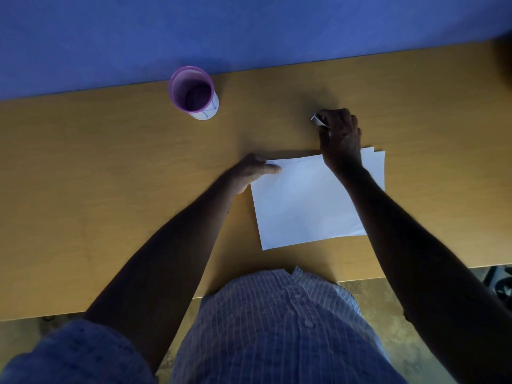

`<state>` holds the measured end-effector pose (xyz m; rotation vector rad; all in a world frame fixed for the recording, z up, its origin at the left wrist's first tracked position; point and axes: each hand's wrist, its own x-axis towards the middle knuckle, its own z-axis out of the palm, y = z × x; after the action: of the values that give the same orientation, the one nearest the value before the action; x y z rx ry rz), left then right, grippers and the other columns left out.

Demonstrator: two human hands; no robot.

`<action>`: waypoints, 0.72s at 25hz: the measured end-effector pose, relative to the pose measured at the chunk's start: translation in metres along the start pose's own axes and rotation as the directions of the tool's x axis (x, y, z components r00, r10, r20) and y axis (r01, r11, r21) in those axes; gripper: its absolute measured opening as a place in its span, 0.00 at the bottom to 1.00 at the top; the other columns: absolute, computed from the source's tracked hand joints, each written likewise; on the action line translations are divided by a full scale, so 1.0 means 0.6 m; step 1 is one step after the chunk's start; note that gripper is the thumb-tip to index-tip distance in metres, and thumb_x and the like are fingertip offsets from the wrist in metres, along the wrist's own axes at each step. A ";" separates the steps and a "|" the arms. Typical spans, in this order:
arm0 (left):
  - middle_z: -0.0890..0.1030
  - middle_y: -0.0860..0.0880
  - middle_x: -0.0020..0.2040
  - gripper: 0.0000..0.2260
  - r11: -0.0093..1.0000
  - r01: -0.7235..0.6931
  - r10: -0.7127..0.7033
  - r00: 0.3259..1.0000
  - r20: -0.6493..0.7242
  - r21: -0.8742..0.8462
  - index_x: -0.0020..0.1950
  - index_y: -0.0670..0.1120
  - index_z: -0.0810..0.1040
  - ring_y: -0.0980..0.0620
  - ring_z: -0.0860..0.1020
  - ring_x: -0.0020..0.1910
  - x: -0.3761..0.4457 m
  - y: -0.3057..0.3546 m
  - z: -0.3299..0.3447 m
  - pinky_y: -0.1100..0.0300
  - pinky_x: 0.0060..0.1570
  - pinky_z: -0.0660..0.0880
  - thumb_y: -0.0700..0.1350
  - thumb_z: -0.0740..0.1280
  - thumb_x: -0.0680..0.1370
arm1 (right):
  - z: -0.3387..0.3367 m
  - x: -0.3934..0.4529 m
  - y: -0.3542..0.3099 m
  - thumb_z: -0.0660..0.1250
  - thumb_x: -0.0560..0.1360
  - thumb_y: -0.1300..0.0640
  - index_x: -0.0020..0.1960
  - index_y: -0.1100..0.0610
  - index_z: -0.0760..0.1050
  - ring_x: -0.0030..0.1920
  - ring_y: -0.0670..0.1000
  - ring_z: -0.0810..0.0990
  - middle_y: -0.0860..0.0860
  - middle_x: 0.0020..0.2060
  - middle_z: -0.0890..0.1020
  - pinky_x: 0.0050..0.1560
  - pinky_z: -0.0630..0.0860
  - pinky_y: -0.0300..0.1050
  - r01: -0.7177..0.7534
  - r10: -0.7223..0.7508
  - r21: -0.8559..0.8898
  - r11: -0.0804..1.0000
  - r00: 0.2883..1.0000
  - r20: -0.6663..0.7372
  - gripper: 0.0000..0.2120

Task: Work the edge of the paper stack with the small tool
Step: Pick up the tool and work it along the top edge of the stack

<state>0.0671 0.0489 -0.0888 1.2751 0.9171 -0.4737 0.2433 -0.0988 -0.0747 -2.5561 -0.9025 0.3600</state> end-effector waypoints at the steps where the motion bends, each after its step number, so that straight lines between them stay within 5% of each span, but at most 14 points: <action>1: 0.87 0.47 0.57 0.08 1.000 -0.001 0.001 1.000 -0.011 -0.006 0.52 0.42 0.86 0.49 0.82 0.59 -0.001 0.002 0.000 0.54 0.65 0.74 0.42 0.77 0.75 | -0.003 -0.008 -0.006 0.65 0.79 0.62 0.66 0.53 0.78 0.61 0.59 0.77 0.55 0.60 0.80 0.60 0.74 0.53 0.031 -0.030 0.046 0.998 0.999 -0.019 0.16; 4: 0.87 0.48 0.57 0.09 0.999 -0.021 0.021 1.000 0.001 -0.034 0.55 0.43 0.87 0.49 0.83 0.59 -0.001 0.002 0.000 0.55 0.63 0.75 0.42 0.77 0.76 | 0.002 -0.070 -0.031 0.69 0.75 0.63 0.57 0.59 0.80 0.50 0.55 0.82 0.54 0.51 0.84 0.52 0.79 0.46 0.080 -0.055 0.282 0.956 0.994 -0.098 0.11; 7: 0.86 0.47 0.59 0.14 0.999 -0.023 0.023 1.000 -0.013 -0.044 0.59 0.40 0.85 0.47 0.82 0.59 0.003 -0.001 0.001 0.56 0.59 0.74 0.42 0.78 0.75 | 0.020 -0.152 -0.054 0.70 0.74 0.59 0.51 0.55 0.80 0.43 0.47 0.79 0.48 0.46 0.83 0.45 0.75 0.32 -0.006 -0.001 0.411 0.912 1.000 0.017 0.06; 10: 0.76 0.49 0.53 0.15 1.000 -0.009 0.009 0.999 -0.045 0.013 0.52 0.44 0.76 0.49 0.74 0.52 0.007 -0.002 0.004 0.53 0.53 0.69 0.45 0.79 0.73 | 0.042 -0.192 -0.046 0.70 0.75 0.61 0.51 0.60 0.80 0.46 0.50 0.81 0.52 0.47 0.83 0.49 0.79 0.35 0.003 -0.039 0.418 0.908 0.996 0.078 0.06; 16: 0.84 0.46 0.59 0.14 1.000 0.006 -0.008 0.998 -0.065 -0.028 0.56 0.40 0.83 0.44 0.79 0.57 0.011 -0.005 0.008 0.54 0.58 0.73 0.43 0.79 0.73 | 0.051 -0.192 -0.041 0.72 0.76 0.65 0.53 0.60 0.80 0.50 0.50 0.82 0.53 0.49 0.82 0.52 0.78 0.28 -0.067 0.011 0.459 0.886 0.992 0.125 0.07; 18: 0.85 0.50 0.46 0.08 0.999 0.028 -0.029 0.997 -0.078 -0.017 0.44 0.42 0.84 0.47 0.78 0.48 0.011 -0.004 0.007 0.56 0.49 0.71 0.43 0.80 0.73 | 0.052 -0.192 -0.041 0.71 0.76 0.64 0.54 0.60 0.80 0.50 0.50 0.82 0.52 0.50 0.82 0.52 0.80 0.30 -0.073 0.016 0.465 0.882 0.992 0.124 0.07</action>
<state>0.0704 0.0456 -0.0953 1.2743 1.0041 -0.4407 0.1314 -0.1466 -0.0789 -2.1241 -0.6915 0.6619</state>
